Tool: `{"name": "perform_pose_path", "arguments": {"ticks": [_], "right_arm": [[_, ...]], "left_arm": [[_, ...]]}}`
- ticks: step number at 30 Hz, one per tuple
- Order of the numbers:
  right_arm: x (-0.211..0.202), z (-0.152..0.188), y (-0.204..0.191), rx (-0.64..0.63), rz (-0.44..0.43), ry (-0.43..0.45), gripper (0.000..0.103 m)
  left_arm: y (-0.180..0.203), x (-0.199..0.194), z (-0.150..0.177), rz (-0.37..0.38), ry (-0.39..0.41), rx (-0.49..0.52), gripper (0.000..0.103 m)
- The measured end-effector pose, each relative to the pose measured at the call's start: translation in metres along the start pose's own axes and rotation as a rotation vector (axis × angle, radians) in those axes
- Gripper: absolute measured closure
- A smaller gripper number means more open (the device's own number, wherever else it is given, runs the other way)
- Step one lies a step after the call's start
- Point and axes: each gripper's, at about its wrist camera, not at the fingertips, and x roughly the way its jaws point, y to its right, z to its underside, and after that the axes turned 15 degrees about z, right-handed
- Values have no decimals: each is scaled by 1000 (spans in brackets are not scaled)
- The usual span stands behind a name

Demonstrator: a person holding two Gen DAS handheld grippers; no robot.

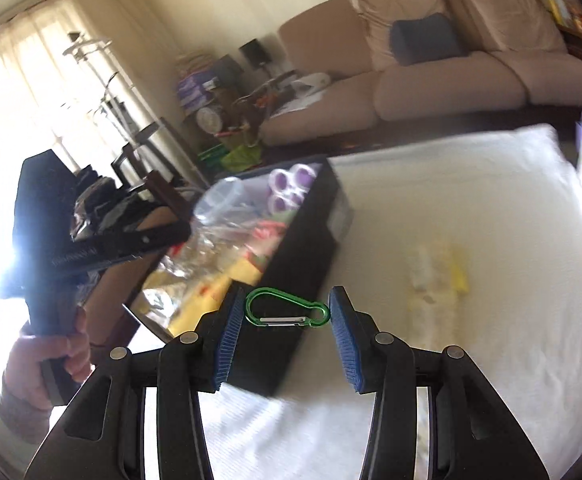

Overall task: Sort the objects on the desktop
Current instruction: 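Carry candy and carabiner with both tools over the green plate in the box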

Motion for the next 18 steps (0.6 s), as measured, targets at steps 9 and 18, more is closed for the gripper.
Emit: {"name": "perform_pose_path", "arguments": {"ticks": [9,18], "right_arm": [[119,-68,-88,-201,11,-150,58],[199,-77,-94,-295,125,-284,57]], "left_arm": [[-78,20,-32,-31,-43,-95,87],[-115,37,-50,-54,-46,-107,87]]}}
